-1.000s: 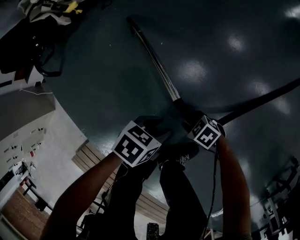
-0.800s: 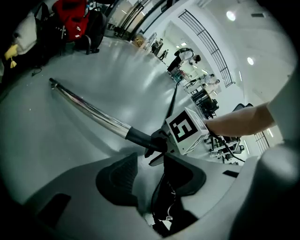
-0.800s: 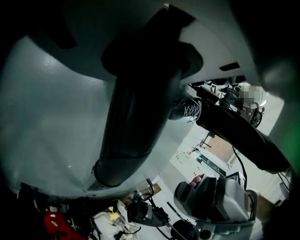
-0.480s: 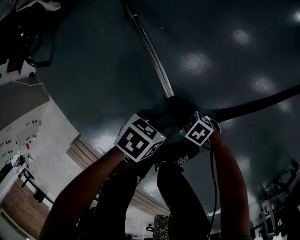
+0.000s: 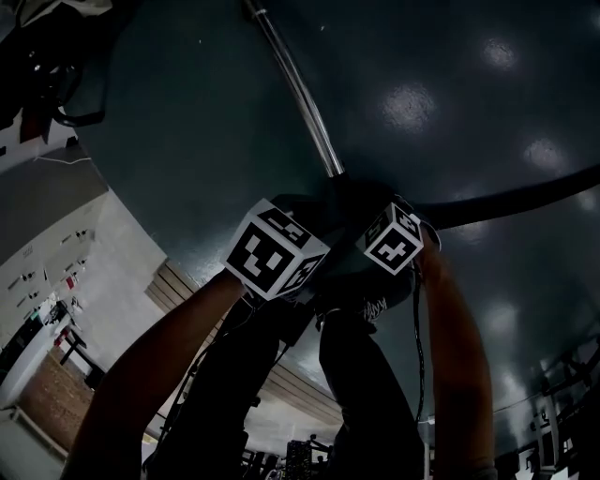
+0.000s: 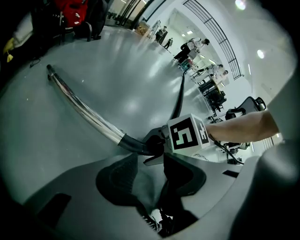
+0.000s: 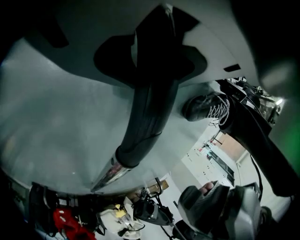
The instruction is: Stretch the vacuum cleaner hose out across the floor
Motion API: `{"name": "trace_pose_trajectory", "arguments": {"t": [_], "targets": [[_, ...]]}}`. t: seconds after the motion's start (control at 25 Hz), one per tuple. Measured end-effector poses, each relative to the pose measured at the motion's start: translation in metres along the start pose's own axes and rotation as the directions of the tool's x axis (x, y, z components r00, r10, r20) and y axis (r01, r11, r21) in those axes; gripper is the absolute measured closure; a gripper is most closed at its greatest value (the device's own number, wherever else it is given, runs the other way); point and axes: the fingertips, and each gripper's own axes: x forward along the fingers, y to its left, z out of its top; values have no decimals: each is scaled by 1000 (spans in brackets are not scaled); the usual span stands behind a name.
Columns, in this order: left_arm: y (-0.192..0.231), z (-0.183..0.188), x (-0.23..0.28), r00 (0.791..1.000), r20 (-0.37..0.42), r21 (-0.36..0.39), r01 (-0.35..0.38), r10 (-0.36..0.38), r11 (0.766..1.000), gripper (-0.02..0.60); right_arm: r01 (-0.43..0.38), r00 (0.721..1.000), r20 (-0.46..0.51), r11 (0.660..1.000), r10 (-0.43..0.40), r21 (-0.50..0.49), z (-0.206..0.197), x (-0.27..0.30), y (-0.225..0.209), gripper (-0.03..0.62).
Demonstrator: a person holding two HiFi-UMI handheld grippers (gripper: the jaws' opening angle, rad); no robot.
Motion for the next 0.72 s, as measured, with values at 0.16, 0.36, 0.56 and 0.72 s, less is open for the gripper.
{"name": "trace_pose_trajectory", "arguments": {"t": [0.16,0.36,0.56,0.72], "targets": [[0,-3,9,1000,-24,-3,-16,16,1000,399,-53,998,40,998,51,38,0,-1,0,398],[-2,-6,12,998,-51,13,-33,33,999,400,0,996,84,1000,-2,18,3,-10,-5,398],[-11,6,4,998,-63,28,-21,23,999,400,87,990,109,996,-86,-4,6,-27,-9,398],[-29,18,-3,998,-57,50,-4,7,999,400,140,986,85,990,-141,13,0,-34,-6,398]]}}
